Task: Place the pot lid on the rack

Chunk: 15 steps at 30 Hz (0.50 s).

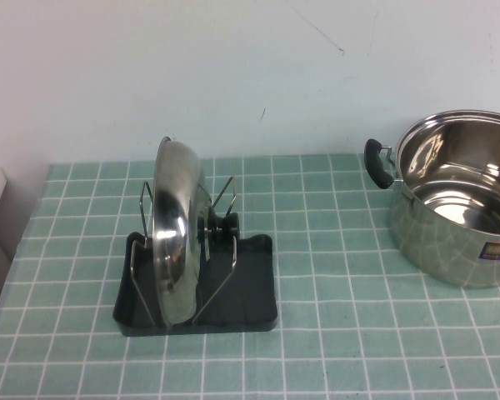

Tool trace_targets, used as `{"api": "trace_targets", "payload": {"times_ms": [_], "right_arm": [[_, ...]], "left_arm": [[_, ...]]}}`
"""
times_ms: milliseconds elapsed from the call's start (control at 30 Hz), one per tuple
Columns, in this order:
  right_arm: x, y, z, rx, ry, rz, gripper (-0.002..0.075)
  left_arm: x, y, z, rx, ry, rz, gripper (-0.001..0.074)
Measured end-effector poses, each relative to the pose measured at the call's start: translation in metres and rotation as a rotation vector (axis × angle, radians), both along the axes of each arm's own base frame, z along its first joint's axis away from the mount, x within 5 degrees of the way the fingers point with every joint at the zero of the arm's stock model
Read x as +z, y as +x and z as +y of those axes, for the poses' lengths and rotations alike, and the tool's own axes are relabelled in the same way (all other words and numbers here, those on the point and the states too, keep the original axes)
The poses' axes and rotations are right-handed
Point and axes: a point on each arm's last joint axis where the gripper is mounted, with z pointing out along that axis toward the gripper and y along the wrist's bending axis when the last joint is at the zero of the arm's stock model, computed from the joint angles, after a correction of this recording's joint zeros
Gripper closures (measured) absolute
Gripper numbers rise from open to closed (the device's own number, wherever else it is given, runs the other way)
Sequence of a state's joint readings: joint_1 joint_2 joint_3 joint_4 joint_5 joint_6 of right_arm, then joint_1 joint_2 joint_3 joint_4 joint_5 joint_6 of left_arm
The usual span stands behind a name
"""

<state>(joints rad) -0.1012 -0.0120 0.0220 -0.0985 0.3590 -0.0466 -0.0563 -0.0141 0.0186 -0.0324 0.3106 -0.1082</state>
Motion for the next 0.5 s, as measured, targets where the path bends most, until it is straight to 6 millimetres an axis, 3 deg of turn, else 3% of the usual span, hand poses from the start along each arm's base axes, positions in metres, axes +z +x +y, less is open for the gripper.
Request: {"api": "trace_targets", "payload": {"times_ms": [500], "right_arm": [[0.0003,0.0002,0.0027,0.030,0.062,-0.004,0.0727]], "left_arm": [[0.0000,0.0000,0.0000,0.000,0.000,0.000,0.0737]]}}
